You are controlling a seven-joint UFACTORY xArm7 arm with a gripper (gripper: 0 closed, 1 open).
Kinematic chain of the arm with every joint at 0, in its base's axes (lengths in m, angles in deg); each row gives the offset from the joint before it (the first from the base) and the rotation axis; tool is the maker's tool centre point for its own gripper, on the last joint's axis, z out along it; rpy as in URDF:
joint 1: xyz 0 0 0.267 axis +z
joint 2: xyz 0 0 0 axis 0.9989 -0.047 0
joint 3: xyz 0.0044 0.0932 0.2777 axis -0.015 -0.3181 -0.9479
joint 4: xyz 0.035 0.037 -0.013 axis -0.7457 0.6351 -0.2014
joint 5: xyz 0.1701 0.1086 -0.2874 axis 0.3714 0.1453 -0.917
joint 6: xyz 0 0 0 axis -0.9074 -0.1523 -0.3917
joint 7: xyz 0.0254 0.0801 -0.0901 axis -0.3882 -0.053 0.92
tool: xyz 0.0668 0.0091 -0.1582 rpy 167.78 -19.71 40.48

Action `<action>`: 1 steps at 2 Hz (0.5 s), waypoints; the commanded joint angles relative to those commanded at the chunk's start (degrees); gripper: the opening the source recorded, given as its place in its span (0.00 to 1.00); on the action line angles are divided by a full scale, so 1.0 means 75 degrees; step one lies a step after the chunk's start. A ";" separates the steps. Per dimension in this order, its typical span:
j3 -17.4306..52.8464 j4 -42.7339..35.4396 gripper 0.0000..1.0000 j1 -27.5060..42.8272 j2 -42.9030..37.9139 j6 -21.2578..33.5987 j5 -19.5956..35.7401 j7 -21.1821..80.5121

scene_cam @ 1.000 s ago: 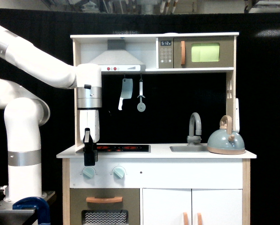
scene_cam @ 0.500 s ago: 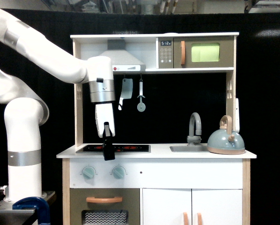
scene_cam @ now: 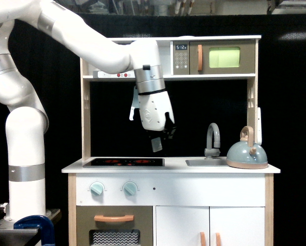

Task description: Place the teapot on the stove

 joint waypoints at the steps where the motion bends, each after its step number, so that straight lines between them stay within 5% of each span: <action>1: 0.0277 -0.3869 1.00 0.0164 -0.3215 0.1928 0.1904 0.4046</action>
